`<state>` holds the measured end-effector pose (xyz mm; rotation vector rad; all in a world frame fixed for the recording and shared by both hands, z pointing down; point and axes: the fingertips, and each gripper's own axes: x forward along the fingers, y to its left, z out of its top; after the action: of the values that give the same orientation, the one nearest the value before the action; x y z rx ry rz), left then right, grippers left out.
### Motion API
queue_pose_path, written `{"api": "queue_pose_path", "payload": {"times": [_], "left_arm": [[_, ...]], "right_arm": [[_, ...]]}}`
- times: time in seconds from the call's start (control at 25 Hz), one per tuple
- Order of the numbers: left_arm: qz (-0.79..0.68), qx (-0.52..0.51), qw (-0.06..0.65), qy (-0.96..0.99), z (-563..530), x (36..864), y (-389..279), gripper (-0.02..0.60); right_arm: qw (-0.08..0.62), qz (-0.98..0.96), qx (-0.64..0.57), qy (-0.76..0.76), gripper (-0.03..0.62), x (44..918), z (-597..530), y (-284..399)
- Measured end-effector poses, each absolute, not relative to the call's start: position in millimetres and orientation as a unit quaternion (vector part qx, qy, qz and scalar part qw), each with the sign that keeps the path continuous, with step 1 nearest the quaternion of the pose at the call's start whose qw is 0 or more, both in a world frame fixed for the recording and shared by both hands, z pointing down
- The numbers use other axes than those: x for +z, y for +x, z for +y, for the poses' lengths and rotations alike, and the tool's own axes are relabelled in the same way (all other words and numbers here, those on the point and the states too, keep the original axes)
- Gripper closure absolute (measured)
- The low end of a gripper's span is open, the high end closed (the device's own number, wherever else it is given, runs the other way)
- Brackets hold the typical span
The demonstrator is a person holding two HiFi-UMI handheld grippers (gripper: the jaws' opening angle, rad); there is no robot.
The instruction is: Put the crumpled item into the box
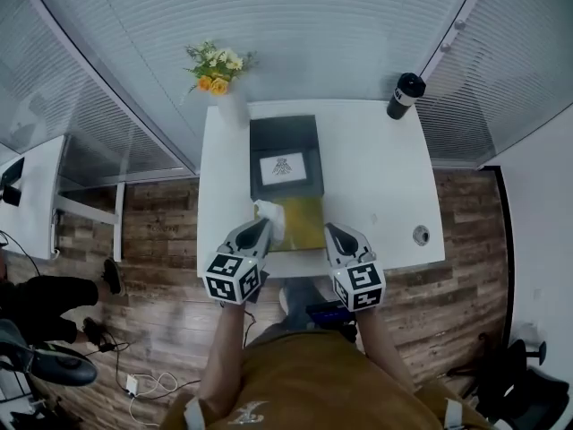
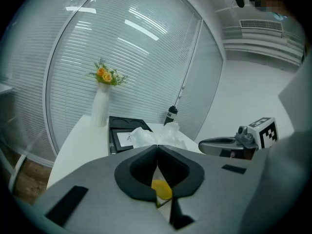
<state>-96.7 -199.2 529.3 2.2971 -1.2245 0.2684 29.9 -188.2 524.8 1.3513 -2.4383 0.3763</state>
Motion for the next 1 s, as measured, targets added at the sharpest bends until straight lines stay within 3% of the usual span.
{"api": "queue_pose_path", "payload": {"times": [1.0], "left_arm": [[-0.425,0.194,0.327,0.821,-216,622,-80,0.554]], "right_arm": [[0.215,-0.842,0.186,0.459,0.582,589,-220,43]]}}
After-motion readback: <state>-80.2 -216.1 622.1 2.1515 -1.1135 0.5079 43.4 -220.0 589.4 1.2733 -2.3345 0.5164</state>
